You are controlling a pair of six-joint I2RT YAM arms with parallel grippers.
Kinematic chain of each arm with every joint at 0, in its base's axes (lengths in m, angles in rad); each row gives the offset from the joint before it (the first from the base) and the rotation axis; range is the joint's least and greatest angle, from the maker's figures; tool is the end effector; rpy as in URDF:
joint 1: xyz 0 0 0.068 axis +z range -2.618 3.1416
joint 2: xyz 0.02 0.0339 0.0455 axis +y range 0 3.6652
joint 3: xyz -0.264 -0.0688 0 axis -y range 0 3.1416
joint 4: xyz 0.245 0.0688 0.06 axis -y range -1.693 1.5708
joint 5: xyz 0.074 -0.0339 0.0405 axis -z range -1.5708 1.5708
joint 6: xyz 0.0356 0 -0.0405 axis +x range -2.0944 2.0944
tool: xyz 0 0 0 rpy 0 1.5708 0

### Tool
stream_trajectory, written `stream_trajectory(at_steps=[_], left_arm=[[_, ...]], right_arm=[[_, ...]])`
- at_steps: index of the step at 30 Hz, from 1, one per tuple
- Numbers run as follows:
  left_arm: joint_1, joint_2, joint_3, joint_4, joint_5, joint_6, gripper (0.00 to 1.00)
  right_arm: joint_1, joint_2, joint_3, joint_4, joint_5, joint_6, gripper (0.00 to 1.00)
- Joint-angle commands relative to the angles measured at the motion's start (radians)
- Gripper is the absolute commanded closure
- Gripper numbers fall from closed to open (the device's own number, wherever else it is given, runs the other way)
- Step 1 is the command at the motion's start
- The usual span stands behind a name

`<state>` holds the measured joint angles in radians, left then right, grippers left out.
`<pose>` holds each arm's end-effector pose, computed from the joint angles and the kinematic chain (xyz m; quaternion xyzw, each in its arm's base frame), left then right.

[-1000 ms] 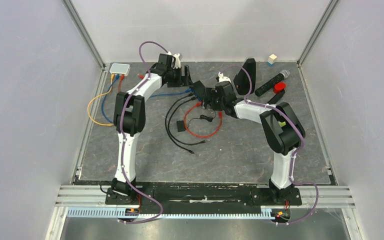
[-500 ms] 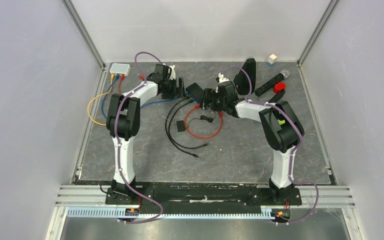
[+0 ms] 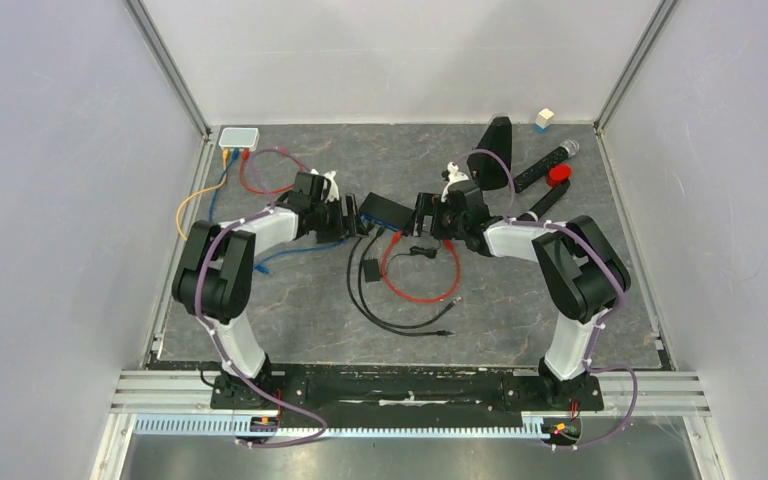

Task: Pull the plug from the switch port
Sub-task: Move the switch port to the center of the board.

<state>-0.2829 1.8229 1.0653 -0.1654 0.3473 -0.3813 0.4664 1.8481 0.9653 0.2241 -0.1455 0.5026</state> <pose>0.3518 -0.1149 0.1587 0.0090 0.9353 -0.2570 0.2429 0.3376 0.1757 0.1494 -0.0158 0.8959 0.2623 0.3583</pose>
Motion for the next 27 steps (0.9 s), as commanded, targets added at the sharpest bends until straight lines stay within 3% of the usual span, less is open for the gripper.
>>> stream_trajectory(at_steps=[1,5,8,13,20,27], left_arm=[[-0.067,-0.066,-0.143,0.065,0.030,-0.128,0.19],[-0.079,-0.137,-0.193,0.076,-0.040,-0.128,0.15],[-0.077,-0.199,-0.108,-0.119,-0.256,-0.035,0.13],[-0.066,-0.314,-0.053,-0.240,-0.552,0.073,0.07],[-0.028,-0.360,-0.104,-0.301,-0.608,0.132,0.05],[0.009,-0.324,-0.099,-0.344,-0.527,0.263,0.05]], right_arm=[[-0.002,-0.049,-0.076,-0.005,-0.023,0.011,0.02],[-0.002,-0.096,-0.122,0.008,-0.034,0.005,0.02],[-0.002,-0.128,-0.147,0.011,-0.052,0.005,0.02],[-0.002,-0.180,-0.178,0.017,-0.071,0.009,0.02],[-0.002,-0.199,-0.222,0.073,-0.133,0.036,0.02],[-0.002,-0.200,-0.291,0.178,-0.216,0.093,0.02]])
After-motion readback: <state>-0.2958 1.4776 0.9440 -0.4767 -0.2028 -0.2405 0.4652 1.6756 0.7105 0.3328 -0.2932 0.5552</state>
